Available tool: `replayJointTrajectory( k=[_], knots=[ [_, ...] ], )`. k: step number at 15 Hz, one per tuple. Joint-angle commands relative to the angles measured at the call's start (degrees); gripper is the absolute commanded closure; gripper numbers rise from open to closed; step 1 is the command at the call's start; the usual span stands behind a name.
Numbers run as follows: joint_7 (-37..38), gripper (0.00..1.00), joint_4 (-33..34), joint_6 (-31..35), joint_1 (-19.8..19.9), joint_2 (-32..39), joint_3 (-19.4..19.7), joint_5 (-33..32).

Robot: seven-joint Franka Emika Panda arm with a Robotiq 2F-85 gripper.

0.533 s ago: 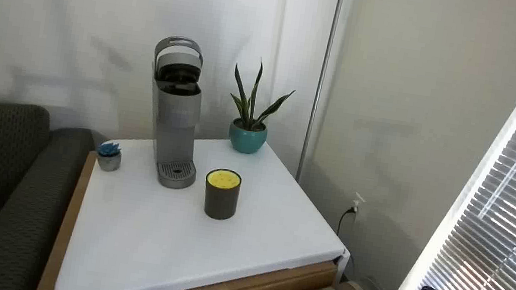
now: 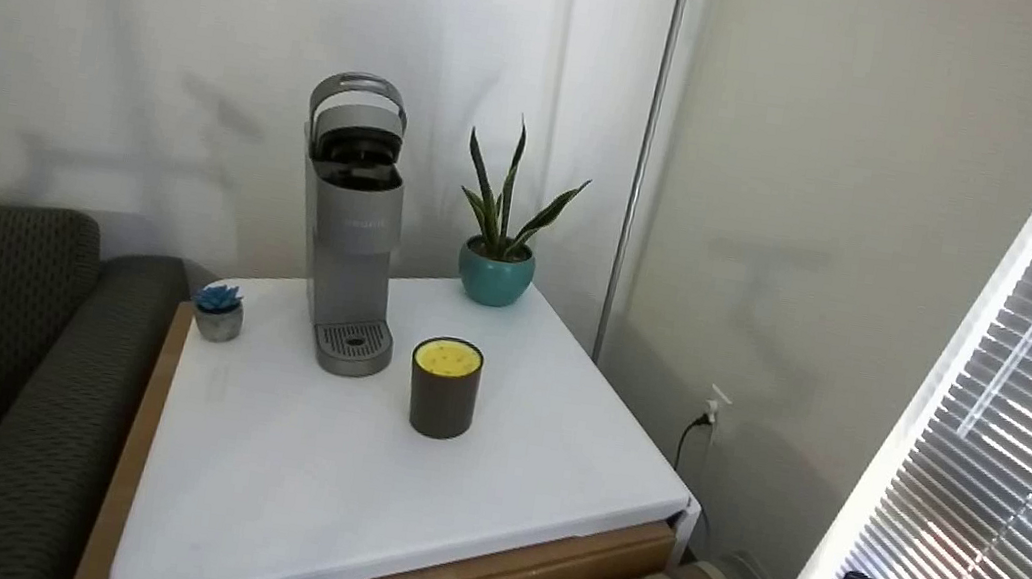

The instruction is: Close the coffeemaker

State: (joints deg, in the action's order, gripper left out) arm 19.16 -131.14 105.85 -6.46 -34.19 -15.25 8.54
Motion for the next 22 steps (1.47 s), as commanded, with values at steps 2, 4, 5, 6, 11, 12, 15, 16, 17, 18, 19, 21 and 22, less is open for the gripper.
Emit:
replayJointTrajectory(
  k=[2,4,5,6,11,12,15,16,17,18,19,21,22],
  knots=[
    [3.8,0.0,3.5,10.6,0.8,7.5,2.1,5.7],
    [3.9,0.0,1.7,10.4,0.1,4.9,2.0,4.7],
    [4.7,0.0,2.0,12.7,0.2,6.2,2.3,5.4],
    [5.0,0.0,2.3,13.6,0.3,7.3,2.5,5.6],
    [6.0,0.0,4.2,15.1,0.7,10.7,3.1,6.5],
    [5.4,0.0,5.3,15.0,0.7,12.3,3.6,6.8],
    [3.3,0.0,8.5,17.4,0.8,17.4,4.9,6.8],
    [2.5,0.0,10.1,18.3,0.5,19.6,5.5,7.5],
    [1.7,0.0,11.5,18.9,0.3,21.7,6.1,8.2],
    [0.7,0.0,13.4,18.7,0.1,24.0,6.7,8.9],
    [-0.3,0.0,15.6,17.5,0.1,26.5,7.2,9.4],
    [1.7,0.0,12.2,18.4,0.2,23.0,6.6,7.8],
    [1.3,0.0,13.5,18.4,0.2,24.7,6.8,8.0]
  ],
)
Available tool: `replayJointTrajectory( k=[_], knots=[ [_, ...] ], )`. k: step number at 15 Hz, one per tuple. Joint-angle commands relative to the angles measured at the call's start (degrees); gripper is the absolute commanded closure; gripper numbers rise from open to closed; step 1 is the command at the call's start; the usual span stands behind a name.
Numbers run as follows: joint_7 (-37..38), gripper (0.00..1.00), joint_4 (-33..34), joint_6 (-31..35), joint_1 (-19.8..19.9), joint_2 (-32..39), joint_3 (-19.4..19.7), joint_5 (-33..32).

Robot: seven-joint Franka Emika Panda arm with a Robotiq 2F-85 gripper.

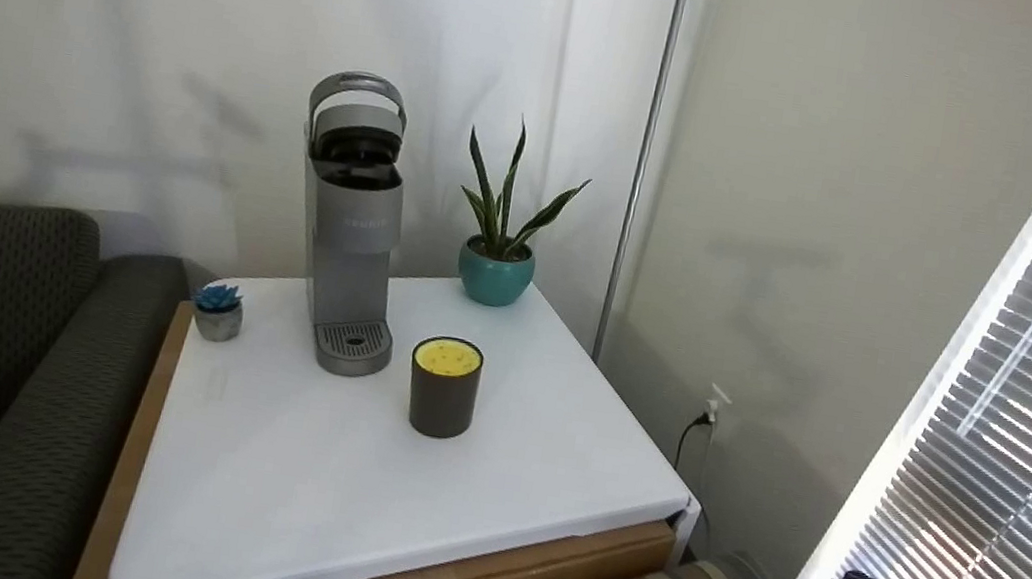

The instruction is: Close the coffeemaker

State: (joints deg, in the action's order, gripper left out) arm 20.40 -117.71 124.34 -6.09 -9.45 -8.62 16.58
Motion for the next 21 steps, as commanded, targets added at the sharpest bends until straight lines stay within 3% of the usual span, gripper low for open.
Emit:
replayJointTrajectory(
  k=[1,5,10,12,14,15,21],
  knots=[
    [-0.1,0.0,0.9,-0.1,-0.2,1.0,0.3,0.0],
    [3.6,0.0,-2.6,12.3,-0.4,-0.4,-0.4,0.6],
    [-3.9,0.0,0.2,23.1,-3.3,6.3,-0.3,6.2],
    [-9.3,0.0,2.3,23.3,-4.3,9.7,-0.1,11.4],
    [-12.5,0.0,4.8,19.3,-4.0,12.4,0.0,14.7],
    [-8.7,0.0,1.2,21.7,-4.0,8.9,-0.6,11.5],
    [-9.8,0.0,4.1,23.3,-3.8,13.0,-0.6,12.2]
  ],
)
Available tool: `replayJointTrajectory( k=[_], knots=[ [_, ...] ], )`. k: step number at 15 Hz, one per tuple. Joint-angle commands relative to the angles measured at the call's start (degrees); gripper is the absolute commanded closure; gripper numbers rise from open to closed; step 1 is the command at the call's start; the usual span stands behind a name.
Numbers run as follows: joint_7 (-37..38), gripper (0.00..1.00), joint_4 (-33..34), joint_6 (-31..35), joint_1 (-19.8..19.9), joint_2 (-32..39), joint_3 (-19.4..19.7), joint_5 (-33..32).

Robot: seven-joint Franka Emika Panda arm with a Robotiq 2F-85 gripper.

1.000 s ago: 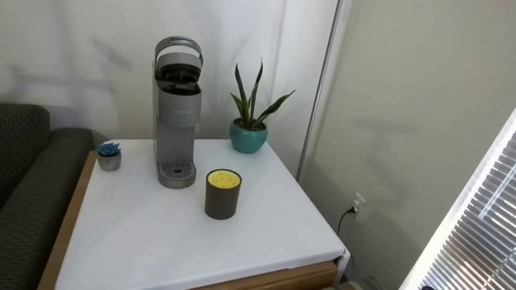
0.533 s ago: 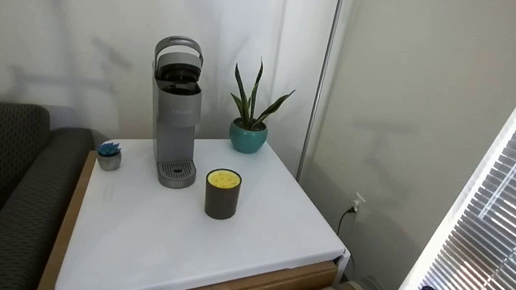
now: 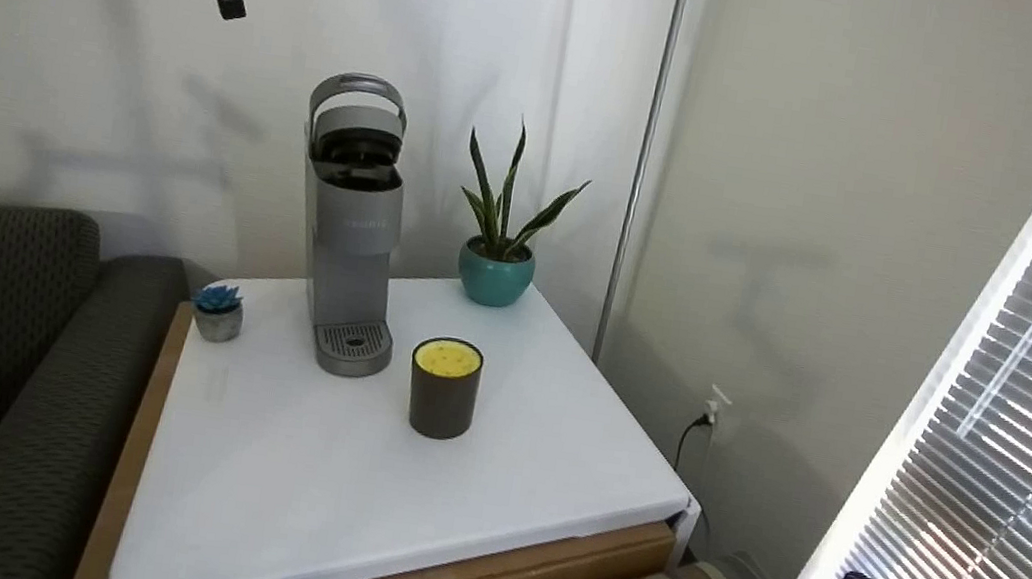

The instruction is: Close the coffeemaker

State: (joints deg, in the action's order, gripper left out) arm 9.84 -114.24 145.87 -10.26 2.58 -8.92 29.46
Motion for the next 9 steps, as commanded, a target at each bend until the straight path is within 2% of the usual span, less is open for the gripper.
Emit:
replayJointTrajectory(
  k=[1,5,7,8,9],
  knots=[
    [0.7,0.0,1.3,2.3,0.5,1.6,-0.2,-0.3],
    [3.2,0.0,4.0,5.1,1.0,4.8,0.5,-1.9],
    [3.5,0.0,5.8,5.8,1.5,6.7,0.6,-0.6],
    [3.6,0.25,6.8,6.4,1.7,7.7,0.6,0.0],
    [3.5,0.27,7.8,6.7,2.0,8.7,0.5,0.5]
  ],
)
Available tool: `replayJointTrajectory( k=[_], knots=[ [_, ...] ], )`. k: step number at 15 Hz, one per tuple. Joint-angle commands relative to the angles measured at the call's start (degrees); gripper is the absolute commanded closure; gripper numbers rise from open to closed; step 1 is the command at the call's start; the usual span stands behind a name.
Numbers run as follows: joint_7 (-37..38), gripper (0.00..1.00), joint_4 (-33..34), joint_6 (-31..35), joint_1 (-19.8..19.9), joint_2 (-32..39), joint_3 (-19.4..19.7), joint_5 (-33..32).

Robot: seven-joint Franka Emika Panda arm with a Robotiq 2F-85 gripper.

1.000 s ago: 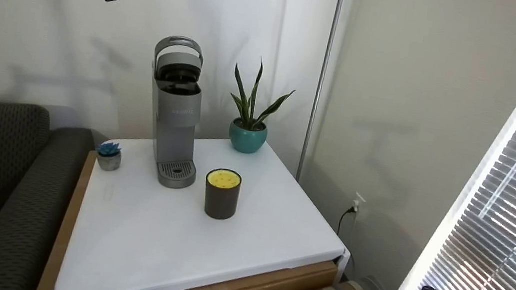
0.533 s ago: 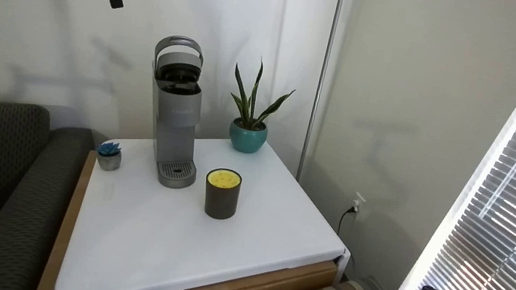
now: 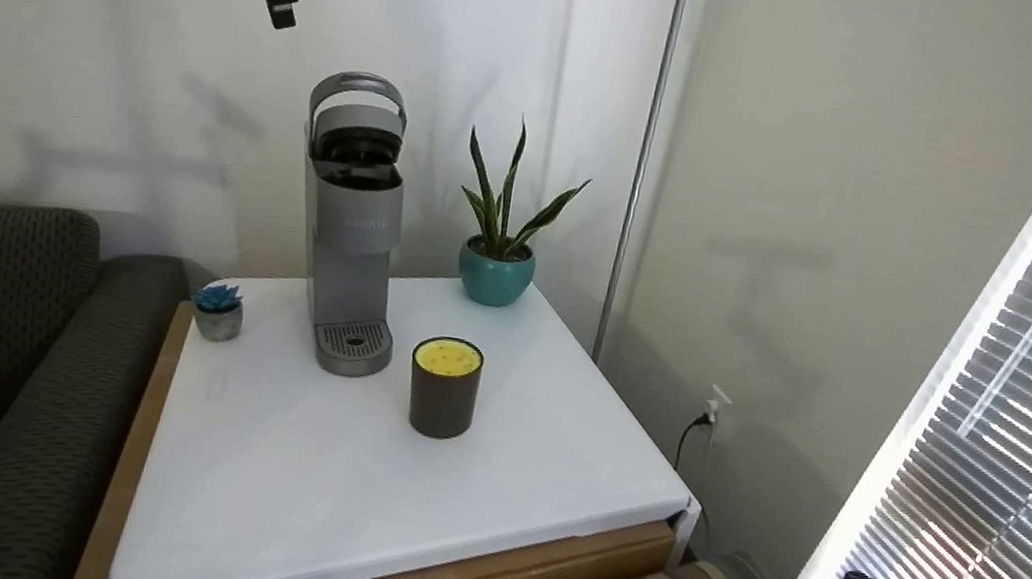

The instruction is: Close the coffeemaker

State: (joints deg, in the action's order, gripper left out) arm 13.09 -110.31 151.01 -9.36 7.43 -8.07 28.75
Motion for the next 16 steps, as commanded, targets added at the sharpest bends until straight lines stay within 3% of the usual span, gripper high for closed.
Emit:
replayJointTrajectory(
  k=[1,10,16],
  knots=[
    [0.2,0.34,4.9,1.9,1.3,4.8,-0.4,1.5],
    [2.2,0.97,10.8,4.8,1.5,11.1,-0.4,-0.3],
    [6.1,1.0,9.8,10.1,1.9,13.4,0.2,0.1]
  ],
)
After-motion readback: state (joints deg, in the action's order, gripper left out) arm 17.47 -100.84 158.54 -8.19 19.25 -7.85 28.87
